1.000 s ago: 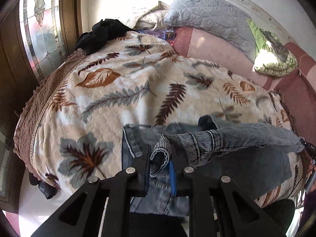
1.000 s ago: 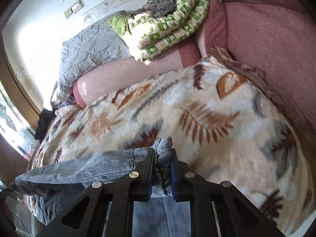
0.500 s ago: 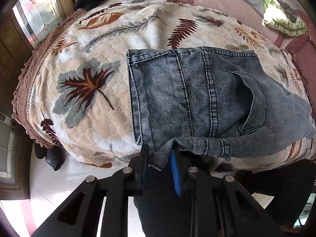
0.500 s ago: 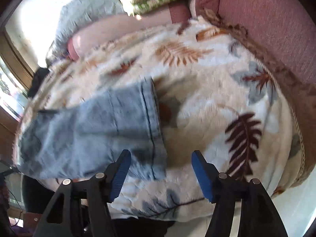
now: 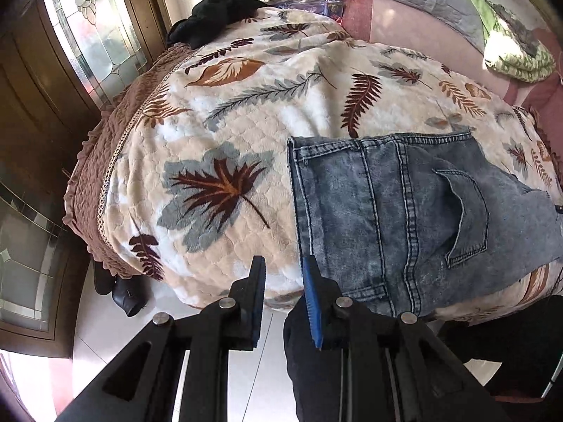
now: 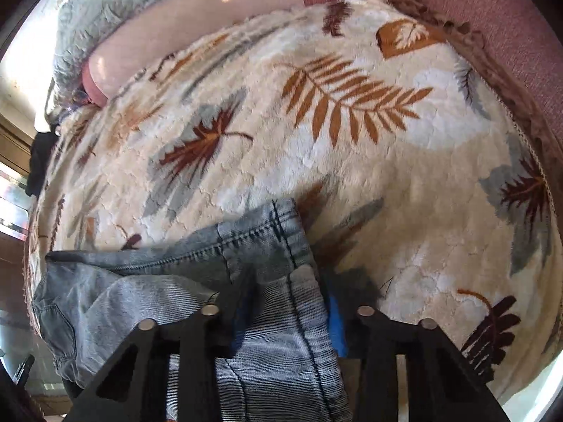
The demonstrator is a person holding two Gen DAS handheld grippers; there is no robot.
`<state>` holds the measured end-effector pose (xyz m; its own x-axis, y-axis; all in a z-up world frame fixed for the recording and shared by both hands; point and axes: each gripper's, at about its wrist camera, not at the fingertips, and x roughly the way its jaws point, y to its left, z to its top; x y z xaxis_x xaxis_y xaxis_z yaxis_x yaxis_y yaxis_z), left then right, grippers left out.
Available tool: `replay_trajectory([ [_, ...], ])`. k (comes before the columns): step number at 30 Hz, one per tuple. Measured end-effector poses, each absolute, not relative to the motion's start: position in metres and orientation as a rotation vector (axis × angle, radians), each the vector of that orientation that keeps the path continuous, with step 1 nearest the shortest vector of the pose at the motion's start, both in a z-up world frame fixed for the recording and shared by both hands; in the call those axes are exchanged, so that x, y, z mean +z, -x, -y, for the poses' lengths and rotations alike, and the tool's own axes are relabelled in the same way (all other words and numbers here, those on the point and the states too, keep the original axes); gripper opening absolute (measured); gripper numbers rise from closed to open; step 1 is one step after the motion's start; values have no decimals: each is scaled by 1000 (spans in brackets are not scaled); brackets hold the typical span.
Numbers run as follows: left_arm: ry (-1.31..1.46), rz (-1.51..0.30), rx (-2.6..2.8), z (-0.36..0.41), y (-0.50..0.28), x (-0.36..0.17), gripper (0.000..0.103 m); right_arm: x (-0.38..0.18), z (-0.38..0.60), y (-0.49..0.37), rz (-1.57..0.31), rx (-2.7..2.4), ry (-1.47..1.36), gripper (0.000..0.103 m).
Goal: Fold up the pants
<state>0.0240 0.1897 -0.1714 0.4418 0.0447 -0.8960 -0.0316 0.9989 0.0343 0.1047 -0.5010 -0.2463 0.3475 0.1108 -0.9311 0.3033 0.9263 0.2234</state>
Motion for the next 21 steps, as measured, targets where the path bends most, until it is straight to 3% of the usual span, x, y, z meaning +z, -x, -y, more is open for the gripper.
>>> replay_trajectory([
  [3,-6,-1112,28,-182,-40,-180,24,-239,482,-103,-1261,-126,-248,15],
  [7,11,-1117,70,-184,-59,-196,24,-205,465,-96,-1205,-125,-138,14],
  [10,89,-1121,91,-193,-75,-204,25,-170,467,-98,-1057,-114,-148,13],
  [12,124,-1108,97,-197,-85,-206,32,-155,466,-105,-952,-131,-139,13],
  [13,136,-1099,102,-197,-90,-207,45,-155,468,-111,-919,-154,-146,14],
  [14,148,-1089,112,-198,-95,-208,60,-161,472,-117,-898,-186,-155,16],
  [15,157,-1081,126,-199,-100,-209,63,-171,476,-126,-900,-228,-159,23],
  [17,176,-1077,128,-198,-107,-211,63,-197,485,-136,-969,-371,-121,41],
  [21,183,-1076,90,-191,-114,-217,64,-200,482,-117,-856,-465,-144,43],
])
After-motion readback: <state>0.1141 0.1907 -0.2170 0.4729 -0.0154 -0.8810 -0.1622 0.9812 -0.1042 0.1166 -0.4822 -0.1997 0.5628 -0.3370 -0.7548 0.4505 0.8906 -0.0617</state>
